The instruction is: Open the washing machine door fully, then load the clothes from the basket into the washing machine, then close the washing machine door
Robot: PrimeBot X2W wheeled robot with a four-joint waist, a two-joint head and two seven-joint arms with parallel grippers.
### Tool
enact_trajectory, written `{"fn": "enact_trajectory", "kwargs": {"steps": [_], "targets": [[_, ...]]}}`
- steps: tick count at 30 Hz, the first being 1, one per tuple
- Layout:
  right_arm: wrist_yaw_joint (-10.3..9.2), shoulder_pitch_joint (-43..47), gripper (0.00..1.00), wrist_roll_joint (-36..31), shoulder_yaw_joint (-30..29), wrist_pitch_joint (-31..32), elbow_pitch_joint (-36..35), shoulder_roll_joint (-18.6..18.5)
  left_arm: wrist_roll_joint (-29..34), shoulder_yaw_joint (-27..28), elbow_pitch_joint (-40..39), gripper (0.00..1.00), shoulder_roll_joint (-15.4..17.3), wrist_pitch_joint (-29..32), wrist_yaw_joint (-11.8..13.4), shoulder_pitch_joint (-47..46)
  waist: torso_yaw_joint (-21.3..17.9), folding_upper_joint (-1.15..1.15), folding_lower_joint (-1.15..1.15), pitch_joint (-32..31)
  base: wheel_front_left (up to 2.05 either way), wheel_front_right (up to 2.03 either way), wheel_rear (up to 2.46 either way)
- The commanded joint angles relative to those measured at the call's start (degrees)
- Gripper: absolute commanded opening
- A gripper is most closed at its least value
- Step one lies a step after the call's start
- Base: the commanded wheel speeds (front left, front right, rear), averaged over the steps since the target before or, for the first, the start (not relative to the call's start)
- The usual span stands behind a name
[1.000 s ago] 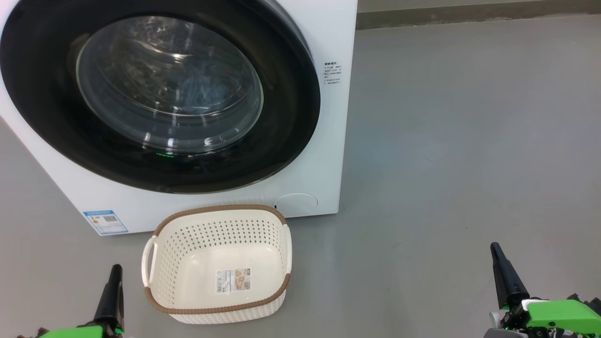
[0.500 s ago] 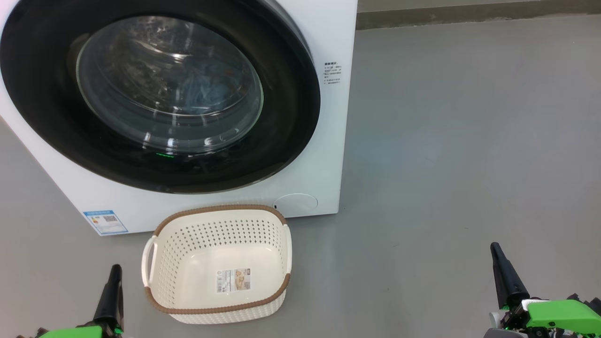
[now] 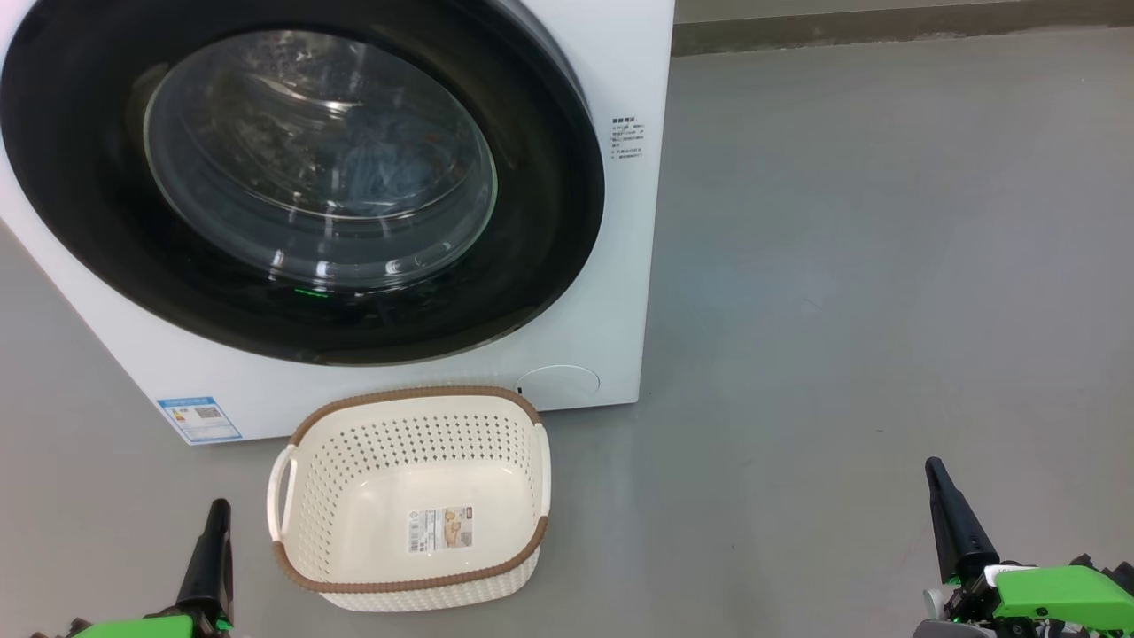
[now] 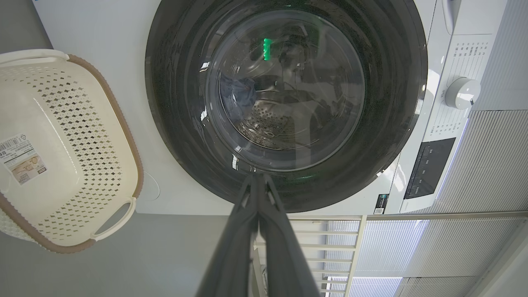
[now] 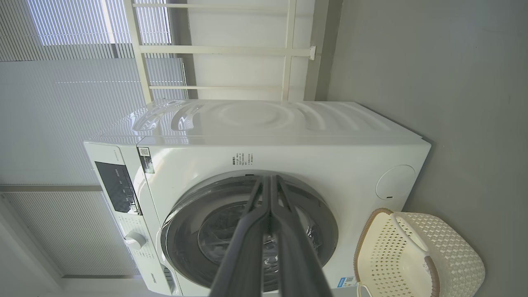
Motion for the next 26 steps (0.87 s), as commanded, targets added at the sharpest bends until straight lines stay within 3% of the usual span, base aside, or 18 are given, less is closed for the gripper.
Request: {"fn": "enact_trajectory", "kwargs": {"steps": [1,26], "targets": [[-0.06,-2.3,0.00,0.2,1.3,0.4,-1.4,-0.6,0.2,2.0,-1.1,0.00,1.0,0.2,-0.6,-2.3,0.0,0.00,0.00,0.0,0.00,0.00,0.00],[-0.06,-2.3,0.00,0.2,1.3,0.4,-1.4,-0.6,0.4,2.1,-1.1,0.00,0.9,0.3,-0.6,-2.4,0.0,0.00,0.00,0.0,0.00,0.00,0.00]]}}
